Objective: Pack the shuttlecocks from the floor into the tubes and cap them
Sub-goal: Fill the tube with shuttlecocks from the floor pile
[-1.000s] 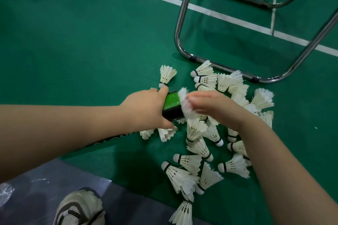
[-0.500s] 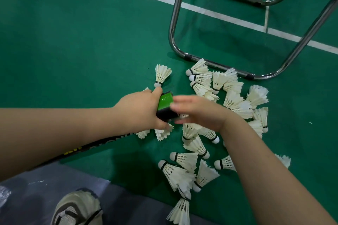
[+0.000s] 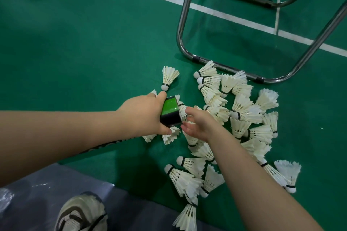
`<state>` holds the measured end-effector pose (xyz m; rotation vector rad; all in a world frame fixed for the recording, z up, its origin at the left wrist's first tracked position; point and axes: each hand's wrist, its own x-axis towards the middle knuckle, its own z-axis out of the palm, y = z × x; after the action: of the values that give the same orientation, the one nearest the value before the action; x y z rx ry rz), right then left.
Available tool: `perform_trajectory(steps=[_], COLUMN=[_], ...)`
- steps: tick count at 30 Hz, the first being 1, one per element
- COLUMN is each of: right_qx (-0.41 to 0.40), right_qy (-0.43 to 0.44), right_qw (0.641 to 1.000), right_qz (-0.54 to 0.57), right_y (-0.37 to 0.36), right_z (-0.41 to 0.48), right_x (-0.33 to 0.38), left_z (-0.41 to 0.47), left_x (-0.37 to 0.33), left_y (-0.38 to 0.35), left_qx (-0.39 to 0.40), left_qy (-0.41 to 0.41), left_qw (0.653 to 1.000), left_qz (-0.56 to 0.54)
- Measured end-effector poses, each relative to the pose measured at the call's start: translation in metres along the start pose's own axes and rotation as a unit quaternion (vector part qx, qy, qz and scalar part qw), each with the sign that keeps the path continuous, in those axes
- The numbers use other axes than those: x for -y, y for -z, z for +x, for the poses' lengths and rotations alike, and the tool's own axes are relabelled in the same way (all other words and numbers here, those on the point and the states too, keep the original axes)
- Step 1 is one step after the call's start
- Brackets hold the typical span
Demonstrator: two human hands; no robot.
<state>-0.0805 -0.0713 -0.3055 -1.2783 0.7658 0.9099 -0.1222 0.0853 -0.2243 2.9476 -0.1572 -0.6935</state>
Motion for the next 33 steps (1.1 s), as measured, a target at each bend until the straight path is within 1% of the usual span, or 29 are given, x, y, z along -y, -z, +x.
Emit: perform_trajectory(steps=[5, 7, 9, 11, 13, 17, 19, 21, 25, 27, 29, 30, 32, 33], right_qx=[-0.014, -0.042, -0.104, -0.166, -0.192, -0.163, -0.134, -0.111, -0.103, -0.087, -0.056, -0.045, -0.043, -0.053], right_qy=[-0.003, 0.026, 0.095, 0.205, 0.303, 0.424, 0.465, 0.491, 0.512, 0.504, 0.499, 0.497, 0.495, 0.5], right_qw=[0.999, 0.999, 0.989, 0.96, 0.926, 0.872, 0.853, 0.833, 0.778, 0.774, 0.781, 0.777, 0.751, 0.728], right_qz=[0.048, 0.02, -0.045, -0.092, -0.119, -0.185, -0.195, -0.229, -0.351, -0.374, -0.372, -0.384, -0.435, -0.466], right_y=[-0.002, 0.0, 0.004, 0.012, 0.02, 0.025, 0.025, 0.024, 0.02, 0.019, 0.017, 0.017, 0.016, 0.016], right_z=[-0.006, -0.01, -0.017, -0.025, -0.042, -0.084, -0.104, -0.121, -0.145, -0.158, -0.176, -0.186, -0.208, -0.22], right_x=[0.01, 0.017, 0.023, 0.027, 0.032, 0.043, 0.047, 0.048, 0.046, 0.046, 0.049, 0.052, 0.058, 0.061], left_z=[-0.001, -0.001, -0.001, -0.002, -0.004, -0.007, -0.007, -0.008, -0.013, -0.019, -0.025, -0.028, -0.036, -0.04], left_x=[0.0, 0.0, -0.001, -0.002, -0.004, -0.011, -0.018, -0.025, -0.037, -0.044, -0.051, -0.055, -0.06, -0.062], left_y=[0.0, 0.001, 0.003, 0.004, 0.007, 0.015, 0.021, 0.029, 0.045, 0.053, 0.063, 0.069, 0.08, 0.084], left_qx=[-0.001, -0.003, -0.005, -0.003, -0.002, -0.022, -0.043, -0.064, -0.096, -0.112, -0.135, -0.148, -0.171, -0.178], left_qy=[-0.002, -0.004, -0.005, -0.005, -0.002, 0.002, -0.005, -0.014, -0.04, -0.06, -0.078, -0.083, -0.086, -0.086], left_qw=[1.0, 1.0, 1.0, 1.0, 1.0, 0.999, 0.998, 0.997, 0.993, 0.988, 0.979, 0.972, 0.956, 0.946], left_qz=[-0.004, -0.006, -0.009, -0.012, -0.015, -0.028, -0.041, -0.05, -0.064, -0.086, -0.134, -0.163, -0.223, -0.256])
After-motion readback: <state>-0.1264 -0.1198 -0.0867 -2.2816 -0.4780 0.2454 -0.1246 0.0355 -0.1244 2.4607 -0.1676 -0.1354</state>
